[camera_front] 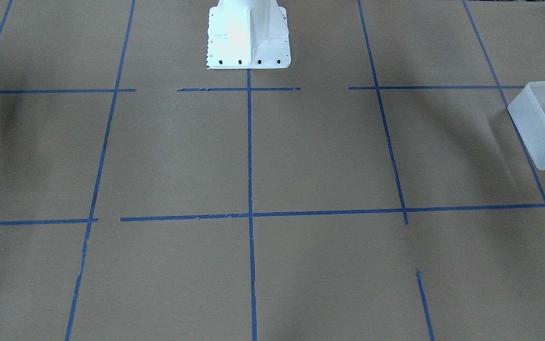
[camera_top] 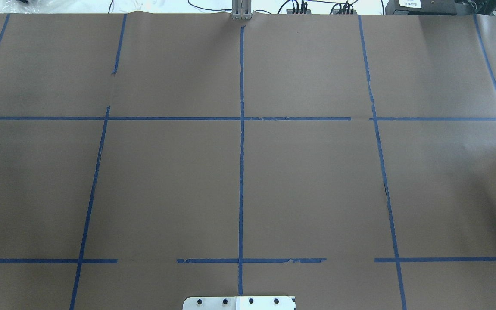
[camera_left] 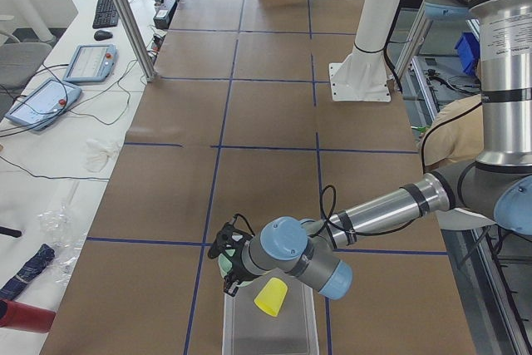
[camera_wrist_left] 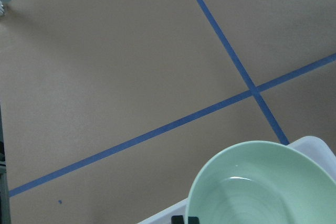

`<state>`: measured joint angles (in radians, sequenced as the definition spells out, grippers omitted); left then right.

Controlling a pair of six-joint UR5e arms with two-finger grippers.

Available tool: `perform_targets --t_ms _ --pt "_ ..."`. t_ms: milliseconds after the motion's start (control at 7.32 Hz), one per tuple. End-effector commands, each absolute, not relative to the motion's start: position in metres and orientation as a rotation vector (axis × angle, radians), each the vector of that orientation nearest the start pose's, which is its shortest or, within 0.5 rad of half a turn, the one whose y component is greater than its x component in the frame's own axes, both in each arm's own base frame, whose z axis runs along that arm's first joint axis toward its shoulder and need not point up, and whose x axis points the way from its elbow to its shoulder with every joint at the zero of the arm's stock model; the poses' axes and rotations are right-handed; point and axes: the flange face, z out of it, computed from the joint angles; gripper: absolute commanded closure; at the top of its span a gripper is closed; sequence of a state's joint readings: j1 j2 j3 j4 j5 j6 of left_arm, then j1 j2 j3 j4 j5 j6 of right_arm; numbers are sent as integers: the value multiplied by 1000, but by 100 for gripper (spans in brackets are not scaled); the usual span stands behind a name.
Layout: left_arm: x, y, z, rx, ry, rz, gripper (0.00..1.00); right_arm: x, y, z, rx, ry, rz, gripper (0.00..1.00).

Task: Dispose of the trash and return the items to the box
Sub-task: 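Lower the pale green bowl into the clear bin and release it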

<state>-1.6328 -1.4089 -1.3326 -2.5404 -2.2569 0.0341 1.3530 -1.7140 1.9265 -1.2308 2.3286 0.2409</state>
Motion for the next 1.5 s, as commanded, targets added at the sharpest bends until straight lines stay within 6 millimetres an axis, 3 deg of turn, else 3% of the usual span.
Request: perform_targets --t_ms 0,137,410,547,683,957,1093,1366 --pt "-94 -415 743 584 641 174 56 -33 -449 510 342 -838 -186 0" --pt "-94 -421 725 616 636 192 1 -33 -449 510 340 -838 -183 0" --pt "-87 -446 664 540 650 185 0 -32 -451 509 341 -833 -177 0" --pt "-88 -468 612 411 664 141 0 -30 -455 503 359 -833 -187 0" --pt "-93 -500 577 304 673 107 0 -31 -456 504 354 -832 -186 0" --pt "-91 -491 601 218 673 122 0 -36 -449 526 241 -812 -181 0" --pt "-91 -484 606 96 683 79 0 -17 -447 540 149 -786 -139 0" --pt "-91 -455 621 40 694 59 0 3 -442 553 26 -780 -54 0"
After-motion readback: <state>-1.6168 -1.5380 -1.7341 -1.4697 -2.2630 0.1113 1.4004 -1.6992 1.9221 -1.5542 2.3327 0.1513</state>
